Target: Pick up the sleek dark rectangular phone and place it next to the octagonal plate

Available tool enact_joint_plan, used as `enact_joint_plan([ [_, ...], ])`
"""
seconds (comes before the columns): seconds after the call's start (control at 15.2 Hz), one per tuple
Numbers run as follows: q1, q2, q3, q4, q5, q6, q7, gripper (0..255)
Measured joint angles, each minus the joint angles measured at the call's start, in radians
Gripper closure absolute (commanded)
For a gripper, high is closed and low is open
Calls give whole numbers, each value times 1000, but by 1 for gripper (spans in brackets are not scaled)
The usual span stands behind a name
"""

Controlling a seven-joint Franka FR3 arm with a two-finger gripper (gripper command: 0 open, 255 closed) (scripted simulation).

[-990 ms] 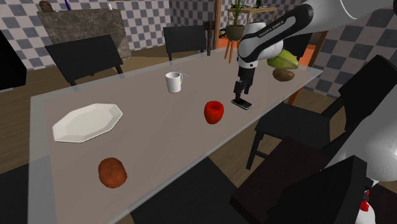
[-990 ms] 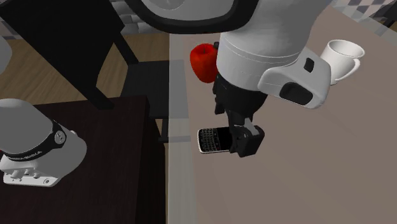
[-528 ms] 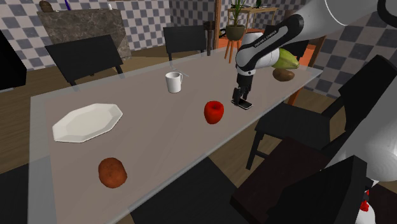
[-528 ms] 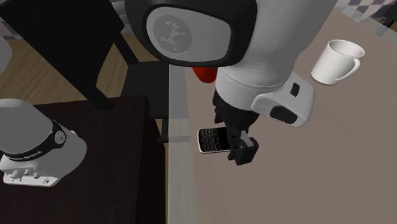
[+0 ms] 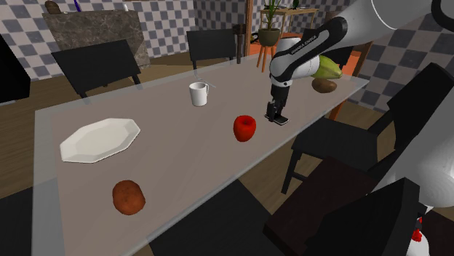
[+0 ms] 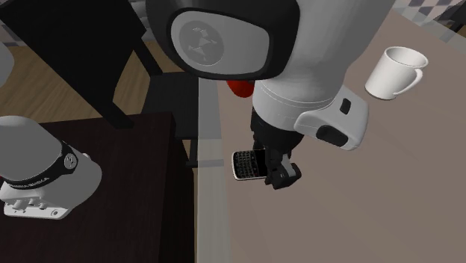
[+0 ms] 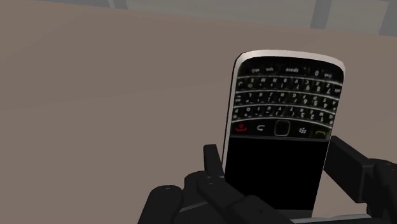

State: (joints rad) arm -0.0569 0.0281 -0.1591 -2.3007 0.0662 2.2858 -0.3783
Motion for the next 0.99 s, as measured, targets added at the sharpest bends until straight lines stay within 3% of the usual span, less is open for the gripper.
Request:
enact_joint_plan([
  [0.59,0,1,0,0,0,0,0,255],
  [0.99,1,-38,1,26,-11,-66,11,255],
])
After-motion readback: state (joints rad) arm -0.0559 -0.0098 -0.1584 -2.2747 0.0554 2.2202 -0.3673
